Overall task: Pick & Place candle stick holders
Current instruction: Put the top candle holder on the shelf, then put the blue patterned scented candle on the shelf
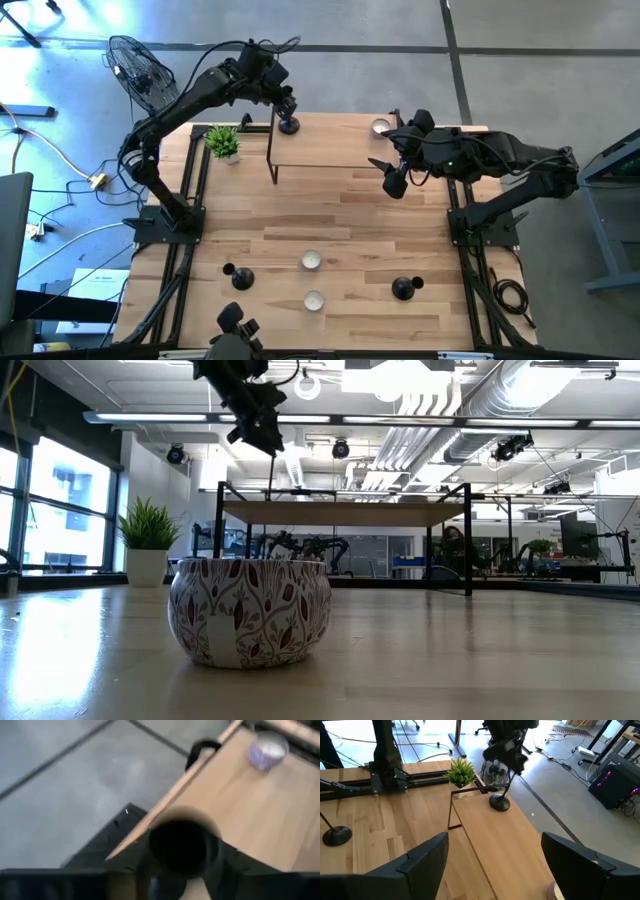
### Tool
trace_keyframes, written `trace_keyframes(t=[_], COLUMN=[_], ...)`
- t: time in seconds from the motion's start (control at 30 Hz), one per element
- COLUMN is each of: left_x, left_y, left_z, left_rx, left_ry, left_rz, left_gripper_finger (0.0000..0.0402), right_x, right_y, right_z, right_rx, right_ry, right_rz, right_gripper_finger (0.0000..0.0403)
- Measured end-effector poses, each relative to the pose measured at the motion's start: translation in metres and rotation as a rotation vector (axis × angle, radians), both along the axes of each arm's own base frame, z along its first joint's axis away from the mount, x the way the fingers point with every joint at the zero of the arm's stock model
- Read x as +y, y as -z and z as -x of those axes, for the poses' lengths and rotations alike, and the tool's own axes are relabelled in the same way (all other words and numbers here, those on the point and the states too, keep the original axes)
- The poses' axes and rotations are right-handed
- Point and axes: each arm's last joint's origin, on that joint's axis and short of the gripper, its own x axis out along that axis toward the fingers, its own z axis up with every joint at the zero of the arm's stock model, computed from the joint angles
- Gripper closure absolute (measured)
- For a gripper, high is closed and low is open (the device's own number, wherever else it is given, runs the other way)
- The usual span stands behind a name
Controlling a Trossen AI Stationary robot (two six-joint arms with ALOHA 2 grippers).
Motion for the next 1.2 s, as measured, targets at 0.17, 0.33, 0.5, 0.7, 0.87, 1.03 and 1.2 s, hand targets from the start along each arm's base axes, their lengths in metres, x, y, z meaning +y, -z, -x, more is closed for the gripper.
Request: trace_keyframes(t=[0.17, 0.33, 0.5, 0.7, 0.87, 1.03, 1.2], left_x=[0.000, 0.000, 0.000, 0.000, 0.000, -0.002, -0.009], left_y=[0.001, 0.001, -0.002, -0.007, -0.012, -0.019, -0.034], left_z=[0.000, 0.000, -0.002, -0.002, 0.000, 0.004, 0.011], left_rx=[0.004, -0.001, -0.043, -0.069, -0.069, -0.083, -0.144], left_ry=[-0.001, 0.004, 0.036, 0.037, -0.005, -0.037, -0.037], left_rz=[0.004, 0.009, 0.008, -0.017, -0.062, -0.106, -0.143], left_gripper_finger=[0.0188, 0.0177, 0.0176, 0.0175, 0.0174, 0.0174, 0.0174], right_x=[0.000, 0.000, 0.000, 0.000, 0.000, 0.000, 0.000], right_y=[0.000, 0.000, 0.000, 0.001, 0.001, 0.001, 0.001], right_z=[0.000, 0.000, 0.000, 0.000, 0.001, 0.001, 0.001], right_rx=[0.002, 0.004, 0.004, 0.007, 0.015, 0.015, 0.016], right_ry=[0.000, 0.000, -0.001, 0.000, -0.001, 0.000, 0.001], right_rz=[0.000, 0.000, 0.000, 0.001, 0.001, 0.002, 0.003], right_gripper_finger=[0.0091, 0.0091, 0.0091, 0.0091, 0.0091, 0.0091, 0.0091])
